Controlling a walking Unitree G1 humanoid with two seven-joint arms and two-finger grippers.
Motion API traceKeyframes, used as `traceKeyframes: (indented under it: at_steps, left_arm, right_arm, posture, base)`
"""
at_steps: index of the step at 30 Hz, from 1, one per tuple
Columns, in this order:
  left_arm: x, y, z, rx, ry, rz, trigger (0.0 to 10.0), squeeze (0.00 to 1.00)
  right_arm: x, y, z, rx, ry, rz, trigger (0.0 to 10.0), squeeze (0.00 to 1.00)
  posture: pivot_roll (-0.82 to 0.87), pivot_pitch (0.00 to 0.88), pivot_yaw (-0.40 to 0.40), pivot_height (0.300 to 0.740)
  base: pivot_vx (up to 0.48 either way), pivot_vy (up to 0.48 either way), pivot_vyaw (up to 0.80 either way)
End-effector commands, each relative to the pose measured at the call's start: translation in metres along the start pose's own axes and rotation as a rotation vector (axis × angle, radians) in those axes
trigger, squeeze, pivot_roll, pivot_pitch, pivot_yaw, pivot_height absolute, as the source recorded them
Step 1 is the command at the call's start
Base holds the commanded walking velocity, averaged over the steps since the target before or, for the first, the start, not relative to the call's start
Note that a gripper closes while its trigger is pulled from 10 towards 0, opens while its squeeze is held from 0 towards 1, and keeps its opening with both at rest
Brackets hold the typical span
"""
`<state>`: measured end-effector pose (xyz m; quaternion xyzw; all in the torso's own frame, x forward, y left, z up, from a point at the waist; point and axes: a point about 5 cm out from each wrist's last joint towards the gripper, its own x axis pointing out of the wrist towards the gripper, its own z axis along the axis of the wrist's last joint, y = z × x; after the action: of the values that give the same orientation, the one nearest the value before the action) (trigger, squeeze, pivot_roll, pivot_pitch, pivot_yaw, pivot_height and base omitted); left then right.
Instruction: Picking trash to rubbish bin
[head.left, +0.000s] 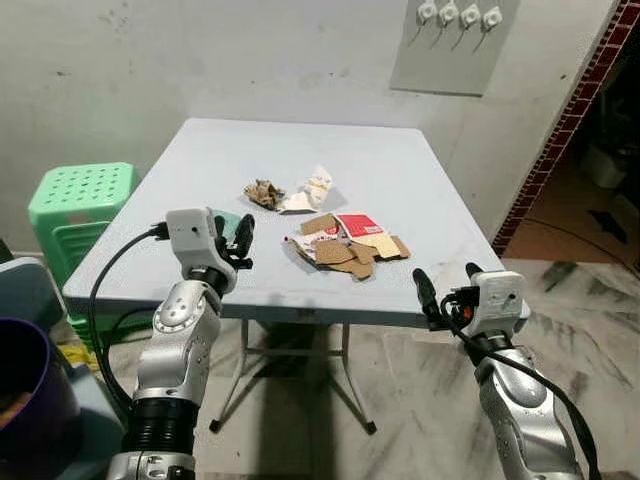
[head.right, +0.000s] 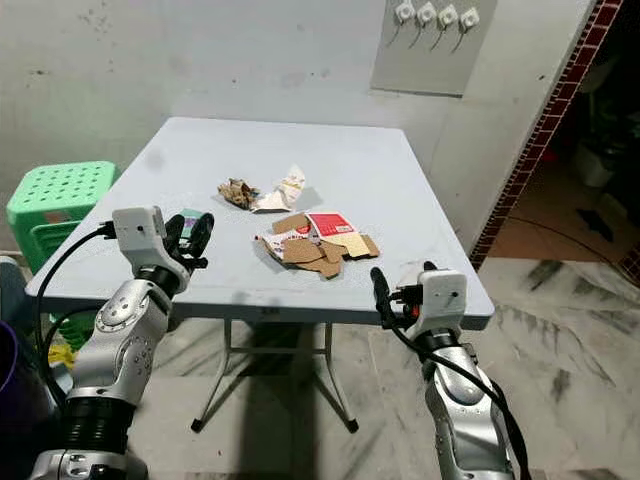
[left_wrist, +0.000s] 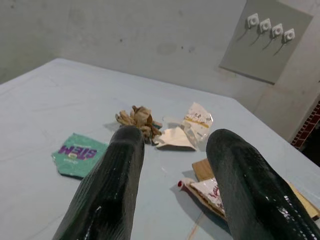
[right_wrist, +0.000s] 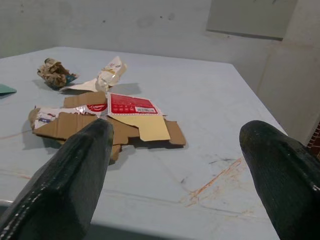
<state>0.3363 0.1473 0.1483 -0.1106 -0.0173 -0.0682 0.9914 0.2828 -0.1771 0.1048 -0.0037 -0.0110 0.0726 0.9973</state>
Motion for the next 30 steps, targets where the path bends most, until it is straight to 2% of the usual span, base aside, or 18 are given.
traceKeyframes:
  at_steps: [1, 22, 25, 30]
  left_arm:
    - [0.0017, -0.0024, 0.0034, -0.004, -0.008, -0.007, 10.0, 0.0]
    - [0.002, -0.0039, 0.0037, -0.002, -0.007, -0.009, 10.0, 0.0]
    - [0.0015, -0.0046, 0.0036, 0.007, -0.011, -0.004, 10.0, 0.0]
    - [-0.0022, -0.0123, 0.002, 0.03, -0.005, -0.08, 10.0, 0.0]
  right_arm:
    - [0.0012, -0.0013, 0.0067, -0.003, -0.019, 0.001, 10.0, 0.0]
    - [-0.0007, -0.0005, 0.0076, -0.001, -0.014, 0.014, 10.0, 0.0]
    - [-0.0006, -0.0004, 0.0076, -0.001, -0.014, 0.017, 10.0, 0.0]
    - [-0.0004, -0.0018, 0.0079, 0.004, -0.005, 0.023, 10.0, 0.0]
  posture:
    - [-0.01, 0.0, -0.054, 0.74]
    - [-0.01, 0.0, -0.055, 0.74]
    - [-0.01, 0.0, -0.056, 0.74]
    - [-0.01, 0.0, -0.057, 0.74]
  base:
    - [0.337, 0.0, 0.0]
    - [0.344, 0.0, 0.0]
    - [0.0, 0.0, 0.0]
    - [0.0, 0.0, 0.0]
